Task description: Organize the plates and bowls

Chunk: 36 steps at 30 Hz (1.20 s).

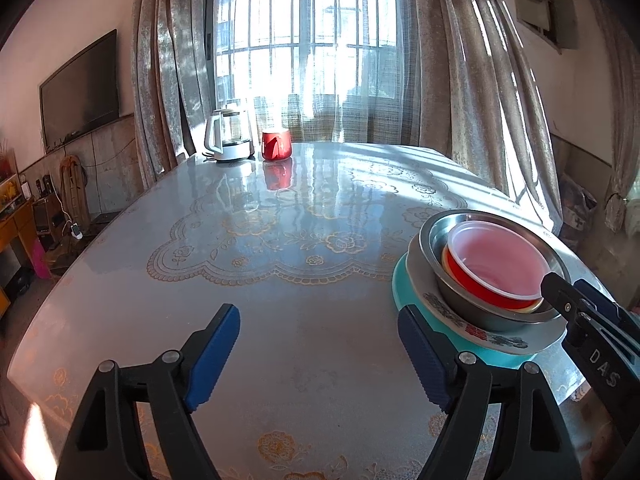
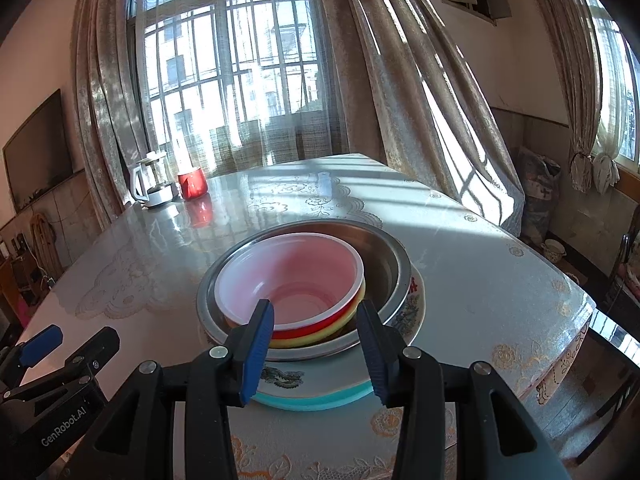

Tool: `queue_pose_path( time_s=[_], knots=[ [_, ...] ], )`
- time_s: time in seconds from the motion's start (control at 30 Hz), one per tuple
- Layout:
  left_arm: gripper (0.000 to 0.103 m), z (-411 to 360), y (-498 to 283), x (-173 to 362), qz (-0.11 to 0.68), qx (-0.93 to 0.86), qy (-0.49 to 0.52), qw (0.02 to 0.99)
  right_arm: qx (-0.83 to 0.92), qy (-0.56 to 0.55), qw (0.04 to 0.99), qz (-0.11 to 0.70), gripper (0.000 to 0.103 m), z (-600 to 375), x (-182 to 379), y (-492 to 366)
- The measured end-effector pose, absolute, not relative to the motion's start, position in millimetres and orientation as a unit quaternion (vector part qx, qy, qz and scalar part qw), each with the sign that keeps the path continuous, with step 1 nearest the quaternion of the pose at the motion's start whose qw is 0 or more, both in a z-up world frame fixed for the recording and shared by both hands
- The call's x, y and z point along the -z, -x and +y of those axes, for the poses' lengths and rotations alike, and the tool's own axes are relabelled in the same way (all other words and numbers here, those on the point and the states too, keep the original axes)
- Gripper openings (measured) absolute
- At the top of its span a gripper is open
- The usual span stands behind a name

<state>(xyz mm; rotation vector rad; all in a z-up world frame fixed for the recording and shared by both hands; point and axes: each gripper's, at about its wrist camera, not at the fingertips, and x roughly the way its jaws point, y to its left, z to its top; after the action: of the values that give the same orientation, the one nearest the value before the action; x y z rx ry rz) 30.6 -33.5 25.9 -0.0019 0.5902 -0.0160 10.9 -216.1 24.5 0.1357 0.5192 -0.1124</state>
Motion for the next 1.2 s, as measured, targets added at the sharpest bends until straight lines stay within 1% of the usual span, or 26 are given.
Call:
queue_pose_path(
  time_s=[0.3, 1.2],
  knots=[
    [0.084, -41, -32, -27, 0.293, 0.015, -0.007, 0.956, 0.057, -0.069, 0.962, 0.258, 0.044, -219, -24, -10],
    [0.086, -48, -30, -27, 0.294, 0.022, -0.013, 0.955, 0.060, -0.069, 0.962, 0.256, 0.045, -218, -27, -11]
  ],
)
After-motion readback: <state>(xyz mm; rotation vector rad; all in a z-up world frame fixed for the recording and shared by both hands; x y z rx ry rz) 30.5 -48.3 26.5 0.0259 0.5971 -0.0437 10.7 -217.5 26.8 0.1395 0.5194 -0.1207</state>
